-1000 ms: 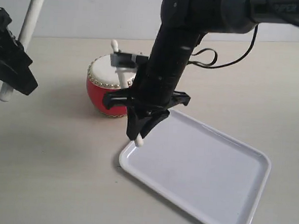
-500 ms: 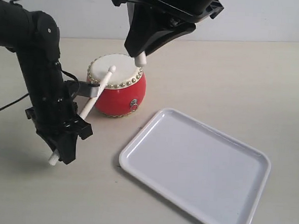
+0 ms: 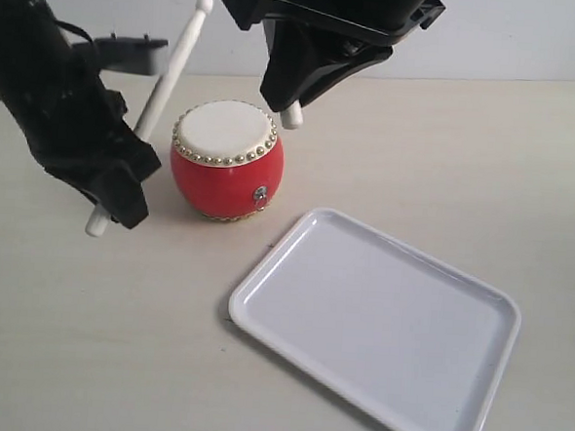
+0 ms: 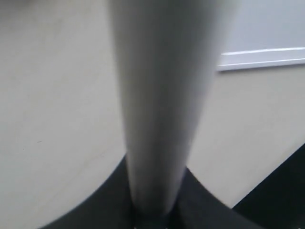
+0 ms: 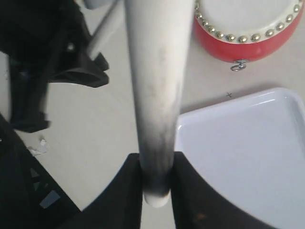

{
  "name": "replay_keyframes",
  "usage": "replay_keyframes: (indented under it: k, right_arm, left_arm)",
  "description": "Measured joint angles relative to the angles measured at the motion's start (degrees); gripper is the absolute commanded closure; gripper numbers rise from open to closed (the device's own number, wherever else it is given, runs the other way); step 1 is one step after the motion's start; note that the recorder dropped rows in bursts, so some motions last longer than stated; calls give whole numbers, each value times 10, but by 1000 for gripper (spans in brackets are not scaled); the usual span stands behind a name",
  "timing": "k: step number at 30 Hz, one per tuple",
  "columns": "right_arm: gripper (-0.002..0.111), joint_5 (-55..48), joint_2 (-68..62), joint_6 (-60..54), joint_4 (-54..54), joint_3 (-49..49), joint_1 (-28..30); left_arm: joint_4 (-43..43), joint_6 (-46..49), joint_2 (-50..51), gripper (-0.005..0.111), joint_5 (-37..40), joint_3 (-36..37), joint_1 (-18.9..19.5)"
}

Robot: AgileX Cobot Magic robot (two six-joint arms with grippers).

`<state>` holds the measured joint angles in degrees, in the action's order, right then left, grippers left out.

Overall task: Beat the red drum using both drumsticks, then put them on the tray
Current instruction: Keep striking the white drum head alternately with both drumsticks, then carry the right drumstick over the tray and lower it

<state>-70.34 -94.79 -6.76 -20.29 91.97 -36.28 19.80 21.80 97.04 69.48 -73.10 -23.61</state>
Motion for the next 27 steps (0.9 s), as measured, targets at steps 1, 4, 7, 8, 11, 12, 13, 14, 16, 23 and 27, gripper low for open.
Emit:
replay_keyframes:
  k: [1, 4, 7, 8, 11, 12, 13, 14, 16, 23, 27]
  right_arm:
    - [108, 0, 2, -1, 8, 0, 0]
    - [108, 0, 7, -1, 29, 0, 0]
    - [108, 0, 16, -1, 34, 0, 0]
    - [108, 0, 21, -1, 34, 0, 0]
    - [108, 0, 38, -2, 40, -13, 0]
    - [108, 0, 47, -3, 49, -23, 0]
    - [108, 0, 56, -3, 63, -35, 0]
    - [108, 1, 63, -3, 75, -45, 0]
    - [108, 1, 77, -3, 106, -76, 0]
    - [108, 1, 93, -27, 143, -205, 0]
    - [108, 0, 93, -39, 185, -274, 0]
  left_arm:
    - [4, 1, -16, 107, 0, 1, 0]
    - [10, 7, -59, 107, -13, 14, 0]
    - [10, 9, -86, 107, -29, 30, 0]
    - [11, 9, -92, 107, -34, 34, 0]
    - [11, 11, -116, 107, -52, 55, 0]
    - [11, 11, -124, 107, -61, 65, 0]
    - [12, 11, -133, 107, -72, 77, 0]
    - [12, 11, -139, 107, -86, 90, 0]
    - [15, 13, -152, 107, -118, 116, 0]
    - [47, 26, -164, 107, -181, 188, 0]
    - [55, 33, -172, 107, -189, 213, 0]
